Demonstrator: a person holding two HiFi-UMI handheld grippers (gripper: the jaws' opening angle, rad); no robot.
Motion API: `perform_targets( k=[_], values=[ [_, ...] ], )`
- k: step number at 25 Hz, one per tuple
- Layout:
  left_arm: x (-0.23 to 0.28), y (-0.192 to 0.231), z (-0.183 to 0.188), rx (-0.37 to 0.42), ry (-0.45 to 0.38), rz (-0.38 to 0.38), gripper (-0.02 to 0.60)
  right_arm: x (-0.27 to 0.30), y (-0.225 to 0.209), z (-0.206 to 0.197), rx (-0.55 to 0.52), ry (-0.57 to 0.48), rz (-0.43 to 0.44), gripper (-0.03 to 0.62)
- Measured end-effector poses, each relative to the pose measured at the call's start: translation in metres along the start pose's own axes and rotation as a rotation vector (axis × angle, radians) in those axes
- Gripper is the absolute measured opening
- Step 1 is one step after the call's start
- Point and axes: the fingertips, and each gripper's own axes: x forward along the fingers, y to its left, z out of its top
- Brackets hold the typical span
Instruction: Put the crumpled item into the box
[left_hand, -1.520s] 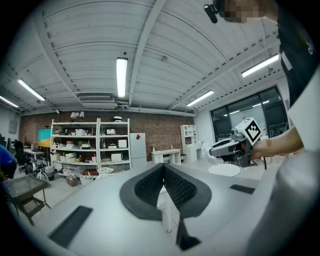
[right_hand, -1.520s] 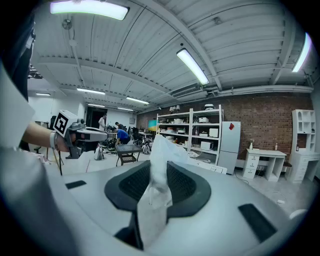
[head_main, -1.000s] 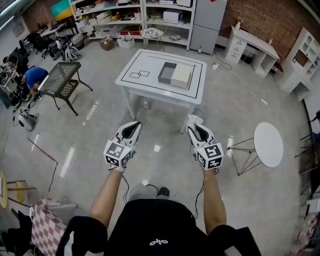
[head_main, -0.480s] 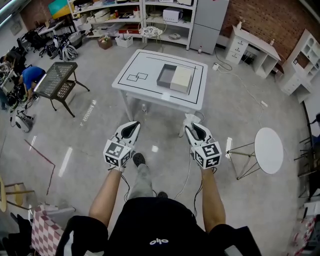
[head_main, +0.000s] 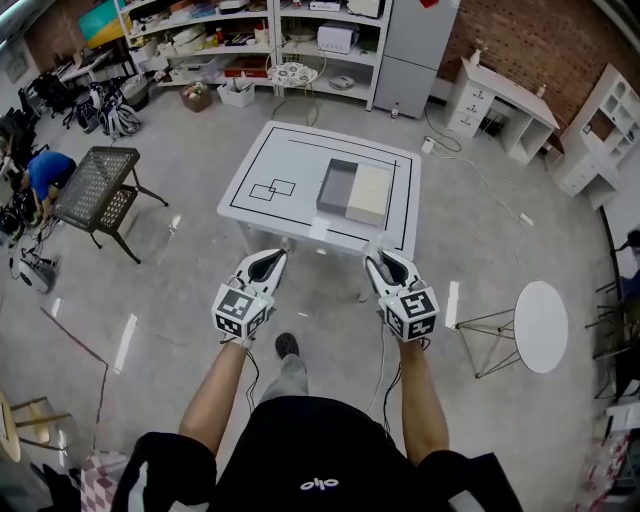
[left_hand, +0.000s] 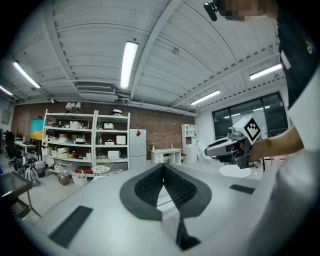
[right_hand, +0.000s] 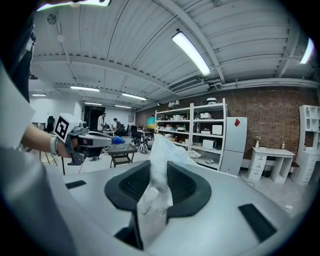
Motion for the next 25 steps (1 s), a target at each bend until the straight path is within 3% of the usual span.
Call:
perform_targets(
  k=[13, 18, 25],
  values=[
    [0.074, 0.153, 0.003, 0.005, -0.005, -0.043, 0.008, 0.161, -0.031, 0.034, 0.016, 0.021, -0.028, 0.110],
    [0.099, 0.183, -0.003, 0.004, -0.003, -0.074, 0.008, 0.195, -0.045, 0.033, 0.032, 0.020, -0.058, 0.110],
    [0.134, 0.192, -0.013, -0.007, 0.016, -0.127, 0.008, 0.216, -0.065, 0.028, 0.041, 0.035, -0.080, 0.110]
  ],
)
